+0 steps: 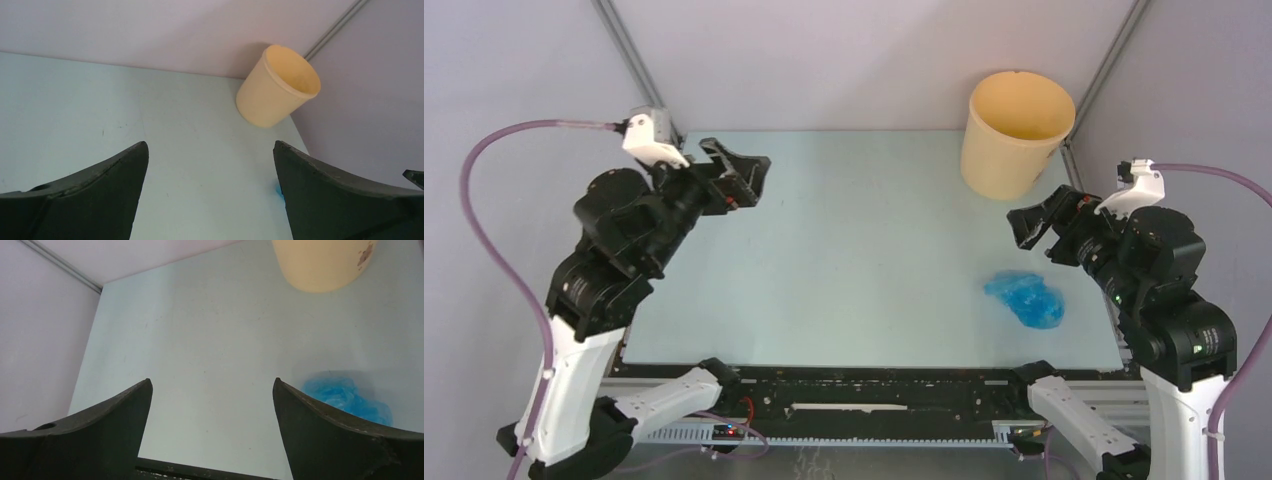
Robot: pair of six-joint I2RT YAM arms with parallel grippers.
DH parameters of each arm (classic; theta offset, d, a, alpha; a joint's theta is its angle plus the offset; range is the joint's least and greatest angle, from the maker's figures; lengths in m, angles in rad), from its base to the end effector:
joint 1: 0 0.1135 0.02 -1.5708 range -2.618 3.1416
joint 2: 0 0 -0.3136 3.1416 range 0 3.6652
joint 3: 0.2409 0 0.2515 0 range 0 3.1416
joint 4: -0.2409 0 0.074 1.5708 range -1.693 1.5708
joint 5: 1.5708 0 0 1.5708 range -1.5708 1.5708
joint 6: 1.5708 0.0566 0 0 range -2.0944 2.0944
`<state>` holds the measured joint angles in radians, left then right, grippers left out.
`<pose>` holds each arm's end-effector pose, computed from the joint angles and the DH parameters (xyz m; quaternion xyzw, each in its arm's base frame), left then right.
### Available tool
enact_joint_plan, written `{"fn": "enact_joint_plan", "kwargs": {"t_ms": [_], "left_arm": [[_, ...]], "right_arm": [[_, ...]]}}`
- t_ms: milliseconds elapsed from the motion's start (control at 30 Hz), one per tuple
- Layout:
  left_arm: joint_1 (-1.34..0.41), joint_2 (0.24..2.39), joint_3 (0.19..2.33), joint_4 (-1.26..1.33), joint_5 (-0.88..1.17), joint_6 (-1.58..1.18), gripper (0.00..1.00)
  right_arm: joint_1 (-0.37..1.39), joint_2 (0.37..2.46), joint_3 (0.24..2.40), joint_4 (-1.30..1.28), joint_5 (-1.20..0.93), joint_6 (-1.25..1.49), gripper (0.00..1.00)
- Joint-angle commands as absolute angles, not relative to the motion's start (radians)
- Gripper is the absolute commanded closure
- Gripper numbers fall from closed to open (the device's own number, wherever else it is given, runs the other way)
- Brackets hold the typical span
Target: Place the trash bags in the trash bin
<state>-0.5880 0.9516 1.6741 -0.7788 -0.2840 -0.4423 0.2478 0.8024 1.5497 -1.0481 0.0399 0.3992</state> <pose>0.1000 -0.0476 0.5682 -0.0446 0.7246 -0.2455 0.6424 0.0637 0.0138 0.5103 0.0727 0.8017 0.1733 0.5674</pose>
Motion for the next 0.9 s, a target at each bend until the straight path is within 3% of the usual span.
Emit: {"fn": "enact_joint_plan", "kwargs": {"t_ms": [0,600,867], "left_arm": [[-0.632,0.985,1.659,-0.720,-0.312,-0.416,0.00],[-0.659,1.041,1.658,-0.765,-0.358,-0.373,0.00],[-0.659,1.070,1.637,-0.781,-0.301,-0.335,0.00]], "right_arm": [[0.232,0.790,1.539,-1.056,0.061,0.400,0.01],[0.242,1.056,1.562,-0.923,0.132,0.467,0.01],[-0.003,1.339,1.733,-0.871,0.079,0.582,0.01]]}}
